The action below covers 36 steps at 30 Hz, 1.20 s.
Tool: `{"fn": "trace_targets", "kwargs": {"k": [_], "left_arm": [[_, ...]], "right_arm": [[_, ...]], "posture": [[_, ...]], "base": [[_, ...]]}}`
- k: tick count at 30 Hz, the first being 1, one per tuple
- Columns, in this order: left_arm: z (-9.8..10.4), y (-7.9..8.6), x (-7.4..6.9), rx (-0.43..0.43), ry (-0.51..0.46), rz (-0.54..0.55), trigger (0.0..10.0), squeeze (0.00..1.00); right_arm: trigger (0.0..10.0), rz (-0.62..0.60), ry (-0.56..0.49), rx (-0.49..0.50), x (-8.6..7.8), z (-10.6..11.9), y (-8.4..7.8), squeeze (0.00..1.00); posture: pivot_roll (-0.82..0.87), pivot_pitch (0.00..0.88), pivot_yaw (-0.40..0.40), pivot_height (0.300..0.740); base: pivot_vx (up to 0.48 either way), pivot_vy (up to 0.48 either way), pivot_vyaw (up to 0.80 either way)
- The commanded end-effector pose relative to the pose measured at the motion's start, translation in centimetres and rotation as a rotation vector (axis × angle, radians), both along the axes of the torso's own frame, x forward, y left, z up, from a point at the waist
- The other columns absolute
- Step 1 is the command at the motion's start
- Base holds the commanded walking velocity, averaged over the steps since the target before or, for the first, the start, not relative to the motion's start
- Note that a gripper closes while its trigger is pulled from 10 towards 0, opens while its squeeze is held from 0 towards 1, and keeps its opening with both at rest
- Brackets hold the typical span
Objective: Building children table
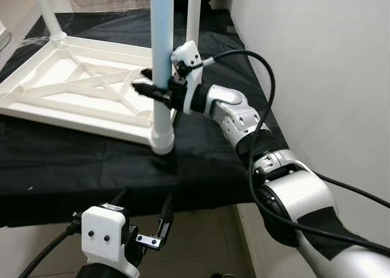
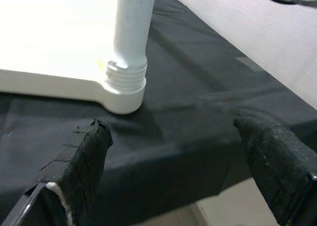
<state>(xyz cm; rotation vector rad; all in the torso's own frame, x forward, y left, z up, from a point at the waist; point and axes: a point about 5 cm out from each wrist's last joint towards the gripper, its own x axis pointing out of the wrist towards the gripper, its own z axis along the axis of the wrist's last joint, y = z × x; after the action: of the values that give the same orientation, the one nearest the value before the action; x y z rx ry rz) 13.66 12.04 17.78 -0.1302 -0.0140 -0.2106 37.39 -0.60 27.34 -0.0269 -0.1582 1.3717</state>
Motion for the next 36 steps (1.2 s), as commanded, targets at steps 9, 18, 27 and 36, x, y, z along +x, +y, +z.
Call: {"fn": "trace_targets", "kwargs": {"k": [9,18,27,36], "left_arm": [[0.7,-0.1,-0.6,0.003,0.005,0.014,10.0,0.00],[0.7,-0.1,-0.7,0.003,0.010,0.012,10.0,0.00],[0.7,-0.1,-0.4,0.005,0.009,0.013,10.0,0.00],[0.6,-0.1,-0.4,0.007,0.008,0.015,10.0,0.00]], "right_arm": [[10.0,0.475,0.138,-0.263,-3.2,-6.0,1.7,0.00],[10.0,0.504,-0.006,-0.396,-3.6,-5.9,2.9,0.00],[10.0,0.053,0.126,-0.377,-1.9,-5.9,4.9,0.00],[10.0,-0.280,0.246,-0.252,-0.1,-6.0,3.8,0.00]], "posture": [[0.15,0.281,-0.066,0.740],[0.15,0.284,-0.064,0.740],[0.13,0.271,-0.064,0.740],[0.13,0.261,-0.067,0.740]], "base": [[0.000,0.000,0.00],[0.000,0.000,0.00],[0.000,0.000,0.00],[0.000,0.000,0.00]]}}
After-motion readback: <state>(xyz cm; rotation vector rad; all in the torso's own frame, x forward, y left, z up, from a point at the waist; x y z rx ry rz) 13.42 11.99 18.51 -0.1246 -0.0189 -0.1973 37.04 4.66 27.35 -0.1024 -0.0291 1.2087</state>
